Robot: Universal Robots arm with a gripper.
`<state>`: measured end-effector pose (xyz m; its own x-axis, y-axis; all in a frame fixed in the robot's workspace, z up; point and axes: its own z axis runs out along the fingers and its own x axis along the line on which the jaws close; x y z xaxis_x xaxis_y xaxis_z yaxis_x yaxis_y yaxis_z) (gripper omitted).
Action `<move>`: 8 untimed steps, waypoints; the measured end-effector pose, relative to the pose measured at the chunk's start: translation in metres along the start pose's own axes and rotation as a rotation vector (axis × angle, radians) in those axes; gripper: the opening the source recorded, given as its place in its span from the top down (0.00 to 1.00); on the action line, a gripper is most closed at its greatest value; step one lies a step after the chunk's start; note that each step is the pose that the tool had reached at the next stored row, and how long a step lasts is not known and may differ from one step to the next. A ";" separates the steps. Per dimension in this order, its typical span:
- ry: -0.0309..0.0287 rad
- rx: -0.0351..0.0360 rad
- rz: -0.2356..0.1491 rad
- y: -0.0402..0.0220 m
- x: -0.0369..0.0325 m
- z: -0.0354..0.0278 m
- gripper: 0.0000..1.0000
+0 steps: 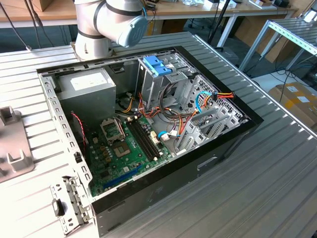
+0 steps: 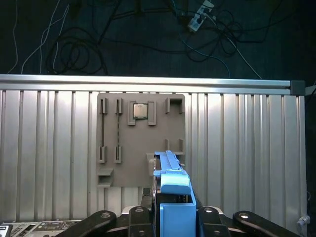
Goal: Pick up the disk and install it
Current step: 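Pick up the disk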
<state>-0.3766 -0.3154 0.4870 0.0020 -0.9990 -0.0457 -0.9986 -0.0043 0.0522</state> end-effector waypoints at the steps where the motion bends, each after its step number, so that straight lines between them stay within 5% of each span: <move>1: -0.0001 0.0001 0.000 -0.0015 0.0000 0.0000 0.63; 8: 0.0000 0.0000 0.000 -0.0103 0.0002 -0.0005 0.63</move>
<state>-0.3663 -0.3156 0.4869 0.0020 -0.9990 -0.0458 -0.9986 -0.0044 0.0522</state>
